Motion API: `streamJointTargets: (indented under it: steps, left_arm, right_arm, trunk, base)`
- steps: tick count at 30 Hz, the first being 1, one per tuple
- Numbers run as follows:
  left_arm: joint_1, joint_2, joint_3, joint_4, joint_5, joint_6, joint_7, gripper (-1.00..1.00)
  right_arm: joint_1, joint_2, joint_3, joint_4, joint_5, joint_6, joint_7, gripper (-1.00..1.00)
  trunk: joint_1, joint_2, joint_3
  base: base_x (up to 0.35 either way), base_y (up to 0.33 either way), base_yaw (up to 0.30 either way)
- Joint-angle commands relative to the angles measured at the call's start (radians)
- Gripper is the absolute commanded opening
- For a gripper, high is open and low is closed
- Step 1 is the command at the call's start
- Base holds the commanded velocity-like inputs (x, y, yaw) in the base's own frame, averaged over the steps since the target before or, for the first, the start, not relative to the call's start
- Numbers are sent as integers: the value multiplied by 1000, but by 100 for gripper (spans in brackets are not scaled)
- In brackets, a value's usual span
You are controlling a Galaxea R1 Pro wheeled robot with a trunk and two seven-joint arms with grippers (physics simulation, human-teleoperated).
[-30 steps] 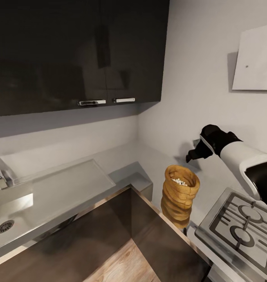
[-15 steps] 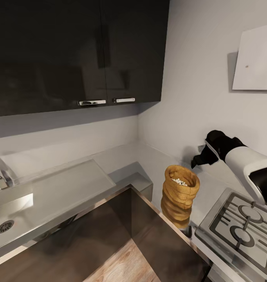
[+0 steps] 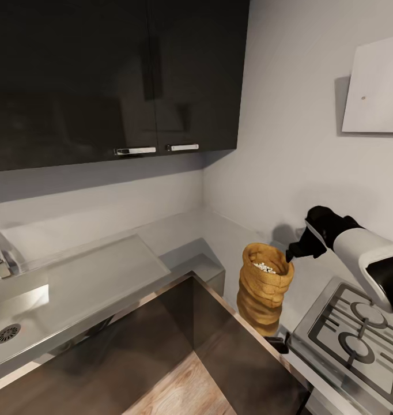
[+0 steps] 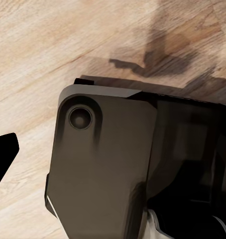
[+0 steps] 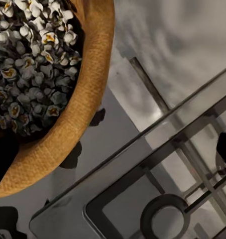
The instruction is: In the kitchen, take the popcorn bag from the countertop, put it into the microwave, and heat it until the popcorn is cooked so the cooked popcorn ends up inside the bag.
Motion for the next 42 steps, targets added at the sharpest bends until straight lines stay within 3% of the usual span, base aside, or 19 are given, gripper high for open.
streamJointTargets:
  steps: [1,26,33,38,42]
  left_arm:
    - [-1,-1,5,1,-1,-3,0,100]
    - [-2,-1,5,1,-3,-3,0,100]
    - [-2,-1,5,1,-3,-3,0,100]
    - [-2,-1,5,1,-3,-3,0,100]
    - [-2,-1,5,1,-3,-3,0,100]
  right_arm:
    - [3,0,5,-2,2,3,6,100]
    - [13,10,2,-5,-1,-3,5,100]
    - [50,11,1,-4,-5,-42,3,100]
    - [108,14,-3,-25,-7,-59,1,100]
    - [120,13,-65,-33,-6,-76,-5,100]
  trunk:
    - [1,-2,-2]
    - [1,-2,-2]
    - [1,-2,-2]
    - [1,-2,-2]
    - [1,-2,-2]
  base:
    - [0,0,0]
    - [22,9,0]
    - [0,0,0]
    - [0,0,0]
    - [0,0,0]
